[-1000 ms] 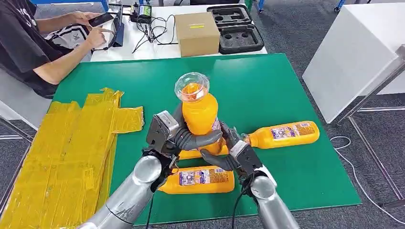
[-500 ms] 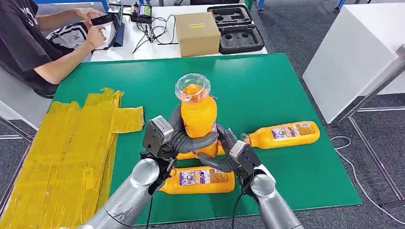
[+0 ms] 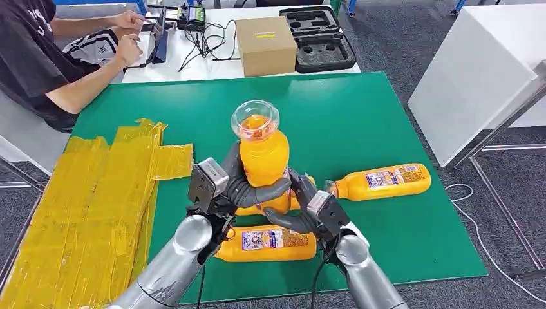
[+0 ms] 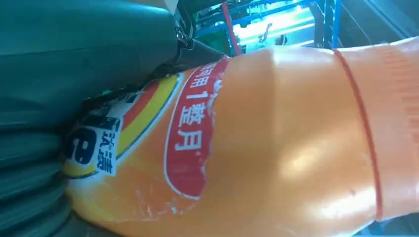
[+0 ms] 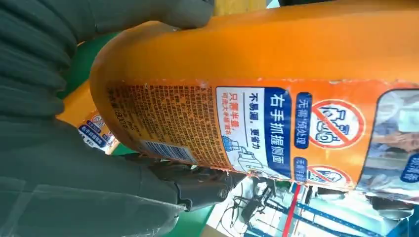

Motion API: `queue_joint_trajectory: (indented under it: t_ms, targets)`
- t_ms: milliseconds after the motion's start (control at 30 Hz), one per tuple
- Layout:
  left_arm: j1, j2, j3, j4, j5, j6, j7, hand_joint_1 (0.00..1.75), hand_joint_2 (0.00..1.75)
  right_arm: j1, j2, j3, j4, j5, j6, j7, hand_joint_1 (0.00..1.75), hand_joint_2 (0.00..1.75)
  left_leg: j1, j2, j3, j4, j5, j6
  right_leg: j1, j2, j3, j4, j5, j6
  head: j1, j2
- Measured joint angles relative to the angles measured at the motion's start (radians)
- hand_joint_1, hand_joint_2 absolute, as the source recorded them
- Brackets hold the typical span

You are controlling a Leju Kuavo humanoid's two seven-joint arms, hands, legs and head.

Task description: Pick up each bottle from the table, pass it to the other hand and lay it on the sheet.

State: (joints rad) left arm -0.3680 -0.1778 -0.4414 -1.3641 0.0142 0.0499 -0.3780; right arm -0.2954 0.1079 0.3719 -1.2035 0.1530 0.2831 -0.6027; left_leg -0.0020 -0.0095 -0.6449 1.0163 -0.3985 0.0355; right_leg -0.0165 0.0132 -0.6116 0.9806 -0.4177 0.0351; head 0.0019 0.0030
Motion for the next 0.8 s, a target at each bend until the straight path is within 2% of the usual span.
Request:
queue_joint_trajectory:
  t_ms: [600, 667, 800]
  targets:
    - [0.062, 0.052, 0.139, -0.058, -0.089, 0.082, -0.037, 1.75, 1.75, 0.136, -0.037, -0.02, -0.292, -0.013, -0.072, -0.002, 0.0, 1.75, 0.0, 0.0, 0.0, 0.0, 0.0, 0.0, 0.0, 0.0, -0.001, 0.0, 0.0, 0.0, 0.0, 0.0]
    - [0.064, 0.052, 0.152, -0.06, -0.199, 0.158, -0.048, 1.75, 1.75, 0.156, -0.042, -0.032, -0.328, 0.012, -0.111, 0.0, 0.0, 1.75, 0.0, 0.0, 0.0, 0.0, 0.0, 0.0, 0.0, 0.0, -0.001, 0.0, 0.0, 0.0, 0.0, 0.0]
    - [0.052, 0.058, 0.194, -0.05, -0.47, 0.32, -0.018, 1.75, 1.75, 0.194, -0.052, -0.07, -0.414, 0.137, -0.285, 0.033, 0.0, 1.75, 0.0, 0.0, 0.0, 0.0, 0.0, 0.0, 0.0, 0.0, -0.001, 0.0, 0.0, 0.0, 0.0, 0.0]
